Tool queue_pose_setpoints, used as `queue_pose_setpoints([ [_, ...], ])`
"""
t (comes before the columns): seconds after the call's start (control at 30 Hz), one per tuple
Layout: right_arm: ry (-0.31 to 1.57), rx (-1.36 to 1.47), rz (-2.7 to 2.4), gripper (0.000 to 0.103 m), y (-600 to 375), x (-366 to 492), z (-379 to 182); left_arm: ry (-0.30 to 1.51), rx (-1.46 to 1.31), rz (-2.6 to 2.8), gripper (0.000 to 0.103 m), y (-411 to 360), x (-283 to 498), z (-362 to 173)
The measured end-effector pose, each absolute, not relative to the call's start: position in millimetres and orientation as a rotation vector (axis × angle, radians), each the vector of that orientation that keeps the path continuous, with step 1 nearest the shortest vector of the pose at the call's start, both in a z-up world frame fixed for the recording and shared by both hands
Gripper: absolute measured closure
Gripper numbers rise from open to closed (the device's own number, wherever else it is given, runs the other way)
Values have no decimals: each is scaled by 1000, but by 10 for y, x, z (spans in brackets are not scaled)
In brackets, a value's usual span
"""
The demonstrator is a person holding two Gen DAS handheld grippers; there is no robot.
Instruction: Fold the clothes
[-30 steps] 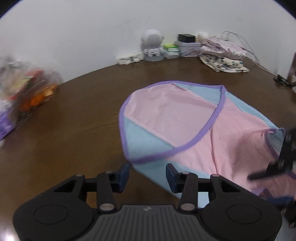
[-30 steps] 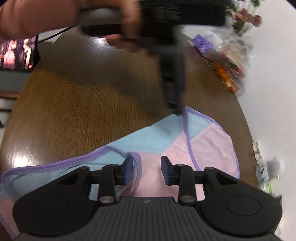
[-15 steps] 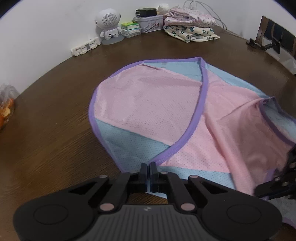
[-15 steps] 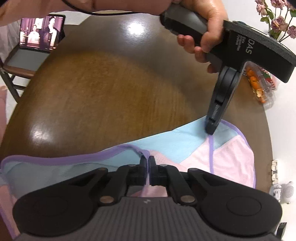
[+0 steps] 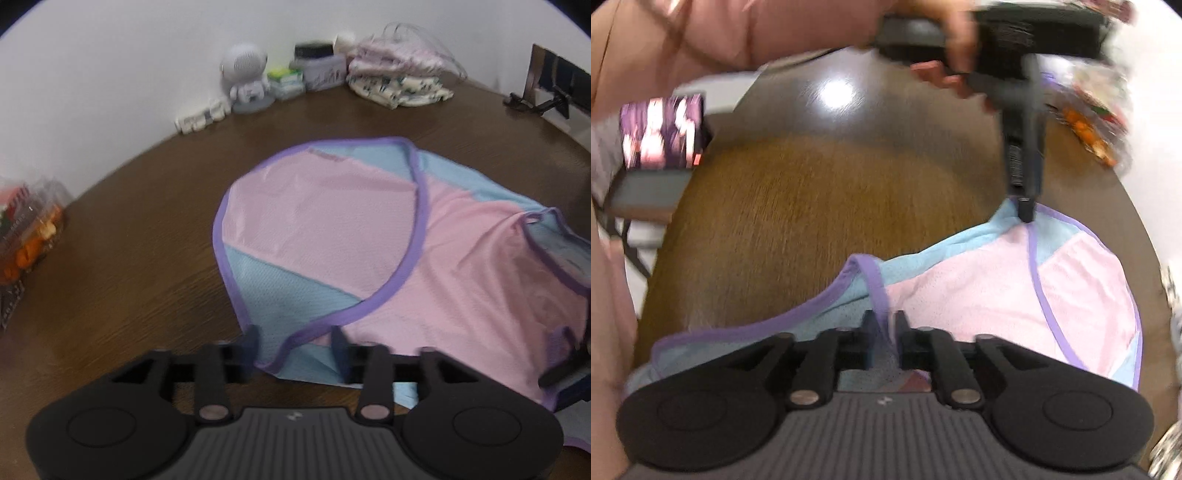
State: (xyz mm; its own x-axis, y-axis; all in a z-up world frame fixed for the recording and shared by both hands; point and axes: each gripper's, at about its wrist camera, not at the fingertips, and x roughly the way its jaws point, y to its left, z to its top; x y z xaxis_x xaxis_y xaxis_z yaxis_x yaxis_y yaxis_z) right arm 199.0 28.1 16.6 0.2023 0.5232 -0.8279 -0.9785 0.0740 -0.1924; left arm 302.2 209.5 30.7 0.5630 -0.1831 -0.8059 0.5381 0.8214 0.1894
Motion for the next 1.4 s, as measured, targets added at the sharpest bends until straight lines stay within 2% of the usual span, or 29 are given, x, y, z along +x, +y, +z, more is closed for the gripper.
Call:
queue_pose_setpoints([
  [0.07,674,-772,1237,68,131,2010,254,845,446,-438,56,2078,2862,357],
  [0.33,722,-511,865,68,-807,2109,307,762,503,-544,57,1711,1862,259],
  [0.6,704,-568,632,69,-1084,2380,45,781,609,-547,57,1199,1492,-3],
  [0.63,705,-574,629,69,-1046,2420,14,790,615,-537,59,1164,1509,-38],
  [0.67,708,-578,628,71,-1001,2455,-18,798,621,-526,70,1131,1533,-73],
  [0.7,719,-576,630,85,-980,2481,-51,806,621,-521,88,1110,1553,-92],
  [0.73,735,-572,635,94,-976,2501,-86,813,618,-519,98,1093,1572,-104],
  [0.77,740,-570,636,97,-982,2509,-106,821,616,-516,100,1077,1591,-116],
  [0.93,735,-578,597,97,-1152,2430,-109,801,632,-550,100,962,1571,-115],
  [1.03,742,-525,603,93,-1248,2398,-60,805,639,-553,94,897,1560,-131],
  [1.07,744,-505,605,86,-1274,2380,-35,803,635,-545,80,894,1546,-120],
  [1.1,738,-485,608,76,-1294,2337,10,790,616,-535,59,929,1508,-79],
  [1.17,710,-442,617,56,-1327,2193,144,750,564,-515,42,1034,1410,34],
  [1.23,676,-397,649,53,-1345,2007,293,715,496,-470,32,1174,1269,150],
  [1.27,665,-377,674,50,-1334,1897,348,702,465,-425,22,1260,1186,186],
  [1.3,657,-356,704,42,-1310,1774,393,690,438,-377,13,1345,1106,213],
  [1.37,640,-316,762,34,-1263,1528,484,665,385,-280,10,1513,947,267],
  [1.4,637,-307,796,34,-1210,1397,511,665,354,-240,10,1590,874,274],
])
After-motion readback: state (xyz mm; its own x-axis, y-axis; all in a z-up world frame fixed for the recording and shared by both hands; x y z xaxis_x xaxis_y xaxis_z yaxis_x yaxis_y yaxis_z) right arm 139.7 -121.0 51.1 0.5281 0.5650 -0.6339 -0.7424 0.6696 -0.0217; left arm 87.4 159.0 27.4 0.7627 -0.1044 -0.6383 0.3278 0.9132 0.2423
